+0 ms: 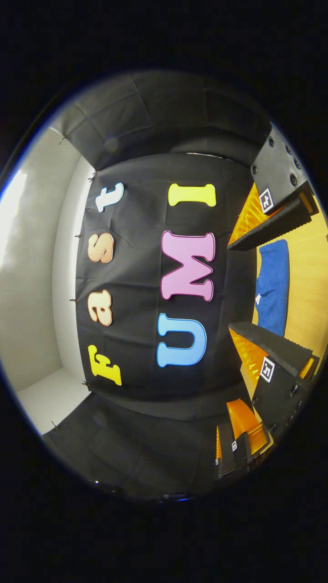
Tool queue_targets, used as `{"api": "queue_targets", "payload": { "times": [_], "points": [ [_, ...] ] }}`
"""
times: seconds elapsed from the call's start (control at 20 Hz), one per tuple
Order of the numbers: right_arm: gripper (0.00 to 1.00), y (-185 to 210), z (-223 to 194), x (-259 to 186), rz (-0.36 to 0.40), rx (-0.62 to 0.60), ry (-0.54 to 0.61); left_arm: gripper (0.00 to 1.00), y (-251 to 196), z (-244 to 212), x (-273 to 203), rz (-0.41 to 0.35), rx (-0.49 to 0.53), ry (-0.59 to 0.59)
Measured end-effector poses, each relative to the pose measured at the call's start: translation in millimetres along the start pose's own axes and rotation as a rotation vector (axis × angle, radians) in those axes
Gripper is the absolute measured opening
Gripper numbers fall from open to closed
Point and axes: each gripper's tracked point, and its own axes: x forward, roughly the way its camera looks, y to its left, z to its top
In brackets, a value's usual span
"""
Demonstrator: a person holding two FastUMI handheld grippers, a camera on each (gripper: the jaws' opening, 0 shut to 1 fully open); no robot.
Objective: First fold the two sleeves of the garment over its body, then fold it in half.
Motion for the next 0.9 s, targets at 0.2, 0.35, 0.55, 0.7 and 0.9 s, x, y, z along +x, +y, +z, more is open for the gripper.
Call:
{"api": "queue_targets", "payload": {
  "times": [0.2, 0.35, 0.55, 0.7, 0.9],
  "points": [
    [0.89, 17, -7, 9, 0.037, 0.05, 0.028, 0.76, 5, 1, -6, 0.019, 0.01, 0.008],
    [0.89, 28, -5, 11, 0.07, 0.035, 0.029, 0.76, 6, 3, -10, 0.021, 0.031, 0.004],
    [0.89, 37, -5, 10, 0.09, 0.045, 0.031, 0.76, 7, 4, -15, 0.024, 0.033, 0.004],
    [0.89, 40, -5, 10, 0.094, 0.049, 0.034, 0.76, 10, 3, -16, 0.024, 0.04, 0.005],
    [0.89, 43, -10, 11, 0.098, 0.055, 0.048, 0.76, 12, 2, -19, 0.024, 0.038, 0.008]
  ]
}}
